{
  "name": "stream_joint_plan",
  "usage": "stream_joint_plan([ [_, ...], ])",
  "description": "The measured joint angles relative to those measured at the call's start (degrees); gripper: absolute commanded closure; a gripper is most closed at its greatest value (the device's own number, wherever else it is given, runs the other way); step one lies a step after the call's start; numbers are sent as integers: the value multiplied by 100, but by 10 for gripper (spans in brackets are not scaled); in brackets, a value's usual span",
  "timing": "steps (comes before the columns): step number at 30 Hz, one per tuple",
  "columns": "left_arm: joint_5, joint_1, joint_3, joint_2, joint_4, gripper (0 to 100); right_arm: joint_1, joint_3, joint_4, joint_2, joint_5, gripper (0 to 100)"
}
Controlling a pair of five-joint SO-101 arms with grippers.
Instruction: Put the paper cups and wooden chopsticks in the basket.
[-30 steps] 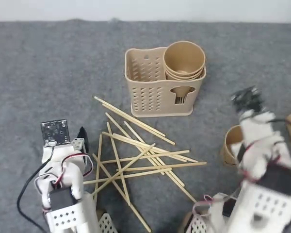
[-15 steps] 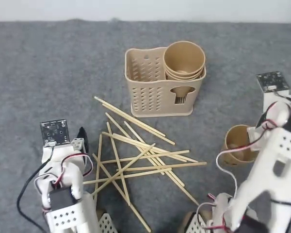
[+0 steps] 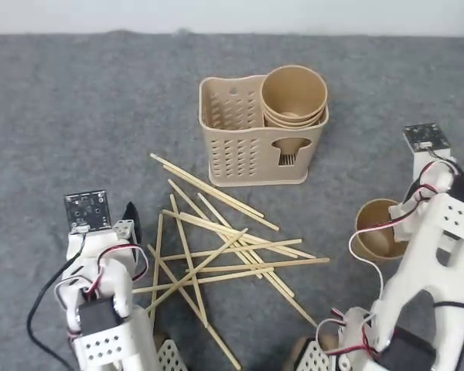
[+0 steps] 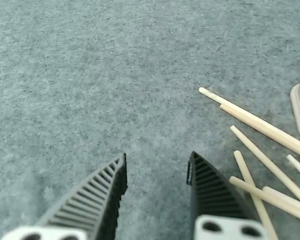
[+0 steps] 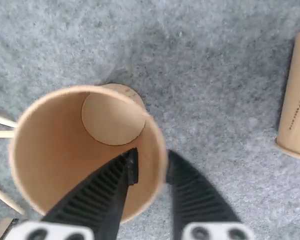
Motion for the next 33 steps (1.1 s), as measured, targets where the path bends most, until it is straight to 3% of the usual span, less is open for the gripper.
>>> stream_joint_plan([
  [5, 0, 0, 0, 0, 0, 815, 0, -255, 211, 0, -26, 991],
  [13, 0, 0, 0, 0, 0, 815, 0, -2092, 1591, 53, -105, 991],
  [20, 0, 0, 0, 0, 0, 815, -501, -3596, 1925, 53, -1099, 991],
  [33, 0, 0, 0, 0, 0, 815, -2066, -5960, 1925, 369, -2989, 991],
])
